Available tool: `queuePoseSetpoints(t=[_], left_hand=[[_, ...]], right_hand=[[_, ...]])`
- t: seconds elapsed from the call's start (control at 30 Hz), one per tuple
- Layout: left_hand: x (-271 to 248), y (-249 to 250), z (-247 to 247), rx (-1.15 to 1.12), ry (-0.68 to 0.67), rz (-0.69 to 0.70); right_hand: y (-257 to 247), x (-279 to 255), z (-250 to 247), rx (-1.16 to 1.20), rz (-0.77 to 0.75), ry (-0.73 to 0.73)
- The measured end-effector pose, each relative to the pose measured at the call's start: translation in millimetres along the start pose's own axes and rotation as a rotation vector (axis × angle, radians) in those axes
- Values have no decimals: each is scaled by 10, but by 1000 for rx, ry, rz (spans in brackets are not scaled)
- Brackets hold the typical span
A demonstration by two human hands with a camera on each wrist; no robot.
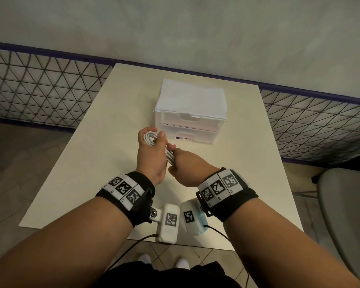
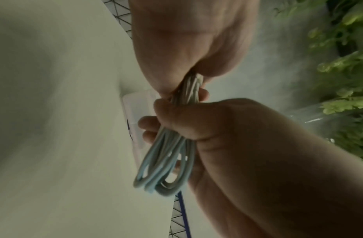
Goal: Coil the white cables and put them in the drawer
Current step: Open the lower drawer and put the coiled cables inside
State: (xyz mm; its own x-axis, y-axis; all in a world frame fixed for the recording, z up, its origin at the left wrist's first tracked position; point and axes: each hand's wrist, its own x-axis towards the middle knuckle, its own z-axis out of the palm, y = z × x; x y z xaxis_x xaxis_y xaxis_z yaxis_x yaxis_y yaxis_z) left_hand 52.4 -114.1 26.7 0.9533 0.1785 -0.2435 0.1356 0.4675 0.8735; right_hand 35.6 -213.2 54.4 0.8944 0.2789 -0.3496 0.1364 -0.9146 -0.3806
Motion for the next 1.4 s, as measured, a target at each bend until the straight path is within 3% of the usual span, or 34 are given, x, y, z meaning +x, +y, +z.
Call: queuePoseSetpoints(t=[0.17, 0.4, 0.5, 0.6, 0.87, 1.03, 1.4], left_hand=[[61, -68, 10, 39, -31, -15], [156, -254, 214, 59, -98, -53], [247, -418, 210, 140, -268, -184], [460, -504, 181, 122, -390, -452], [980, -709, 325, -53, -196, -708], [1059, -803, 382, -150, -135, -730], [808, -905, 260, -102, -170, -752]], right_hand=[[39, -3, 7, 147, -5, -34], [244, 30, 50, 201, 96, 70], [466, 33, 41, 131, 168, 19], [721, 36, -30, 110, 234, -12], [1170, 87, -325, 123, 357, 52], [1273, 95, -386, 94, 362, 62], [1271, 52, -412, -9, 326, 79]])
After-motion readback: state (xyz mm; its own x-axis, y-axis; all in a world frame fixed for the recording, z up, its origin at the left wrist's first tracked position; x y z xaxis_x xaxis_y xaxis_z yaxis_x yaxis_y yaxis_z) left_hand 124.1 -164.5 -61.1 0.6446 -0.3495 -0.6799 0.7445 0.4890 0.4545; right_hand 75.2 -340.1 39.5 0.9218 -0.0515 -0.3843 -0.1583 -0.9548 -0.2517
